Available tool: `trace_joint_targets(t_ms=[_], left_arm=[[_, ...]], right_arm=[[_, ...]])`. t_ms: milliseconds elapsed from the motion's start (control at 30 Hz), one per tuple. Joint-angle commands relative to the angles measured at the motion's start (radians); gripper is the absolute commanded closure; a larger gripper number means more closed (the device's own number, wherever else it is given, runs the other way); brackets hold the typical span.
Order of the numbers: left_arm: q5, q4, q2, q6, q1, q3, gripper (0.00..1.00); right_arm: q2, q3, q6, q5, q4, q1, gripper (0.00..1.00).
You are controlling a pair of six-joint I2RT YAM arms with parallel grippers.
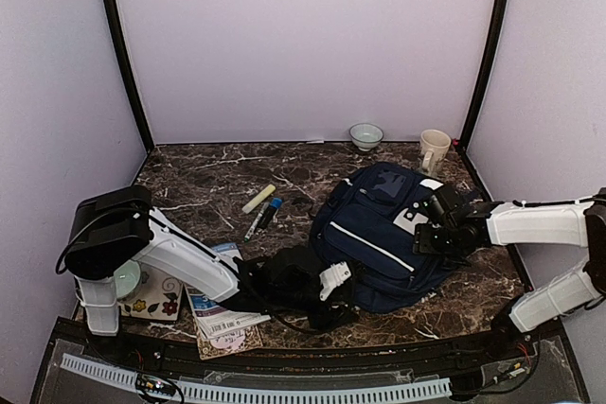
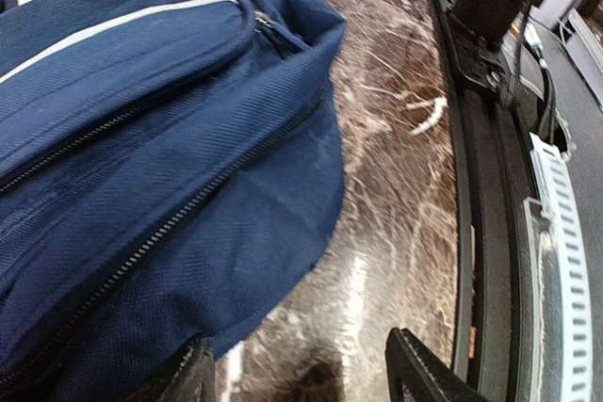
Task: Pack the student bag
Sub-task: Move the student bag to the center of the board.
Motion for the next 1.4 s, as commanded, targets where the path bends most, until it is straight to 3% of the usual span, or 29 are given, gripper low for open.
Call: trace_joint_targets(t_ms=[0, 200, 567, 767, 967, 1200, 1367], left_arm=[[-0.095, 0.103, 0.037, -0.101, 0.058, 0.012, 0.36], [-0.094, 0.145, 0.052, -0.174, 0.166, -0.022, 0.36], [-0.102, 0.061, 0.014, -0.165, 0.295, -0.02, 0.36], [-0.119, 0.013, 0.005, -0.146, 0.327, 0.011, 0.36], [-0.066, 0.136, -0.131, -0.129, 0.308, -0.131, 0.36], [-0.351, -0.024, -0.281, -0.051, 0.143, -0.168, 0.35], [-0.425, -0.118, -0.326, -0.113, 0.073, -0.137, 0.35]], right_arm=[[0.019, -0.076, 0.04, -0.178, 0.002, 0.003, 0.27], [0.031, -0.139, 0.093, -0.284, 0.058, 0.026, 0.28], [0.16, -0.07, 0.17, -0.357, 0.024, 0.262, 0.28], [0.132, -0.043, 0.18, -0.437, 0.084, 0.331, 0.29], [0.011, 0.003, 0.13, -0.276, -0.038, 0.334, 0.28], [-0.122, 0.042, 0.086, -0.14, -0.077, 0.334, 0.26], [-0.211, 0.03, 0.082, -0.069, -0.073, 0.334, 0.24]])
